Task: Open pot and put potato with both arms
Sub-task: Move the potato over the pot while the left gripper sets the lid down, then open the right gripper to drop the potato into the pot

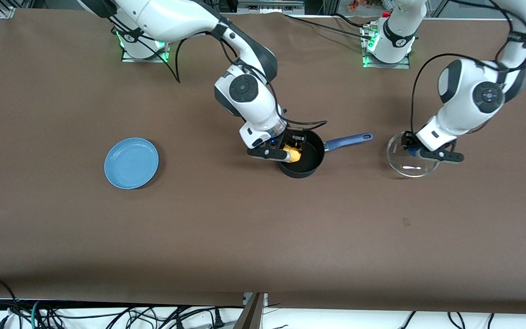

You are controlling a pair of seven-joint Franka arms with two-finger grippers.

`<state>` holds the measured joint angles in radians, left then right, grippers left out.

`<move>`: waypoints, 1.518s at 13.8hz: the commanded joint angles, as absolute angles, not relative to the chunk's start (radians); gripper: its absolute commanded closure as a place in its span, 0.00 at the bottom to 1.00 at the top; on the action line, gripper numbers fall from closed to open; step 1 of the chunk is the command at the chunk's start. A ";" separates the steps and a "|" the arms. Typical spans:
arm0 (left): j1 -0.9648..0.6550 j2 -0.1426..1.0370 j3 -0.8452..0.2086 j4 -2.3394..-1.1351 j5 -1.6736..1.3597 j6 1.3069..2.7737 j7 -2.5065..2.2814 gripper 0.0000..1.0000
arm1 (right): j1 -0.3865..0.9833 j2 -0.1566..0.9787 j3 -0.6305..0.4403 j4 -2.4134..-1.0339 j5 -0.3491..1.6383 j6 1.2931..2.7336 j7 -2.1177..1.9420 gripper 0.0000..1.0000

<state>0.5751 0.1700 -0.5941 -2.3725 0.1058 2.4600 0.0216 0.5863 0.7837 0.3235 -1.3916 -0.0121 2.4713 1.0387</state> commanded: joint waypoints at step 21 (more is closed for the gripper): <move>0.627 0.249 -0.736 -1.760 0.249 1.953 0.058 0.00 | 0.543 0.799 0.248 -1.091 -0.037 2.007 0.841 0.00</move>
<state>0.6241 0.2353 -0.6966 -1.8672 0.2457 2.0638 0.0430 0.5909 0.8284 0.2421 -1.1214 -0.0271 2.1110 0.9325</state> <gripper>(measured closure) 0.000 0.000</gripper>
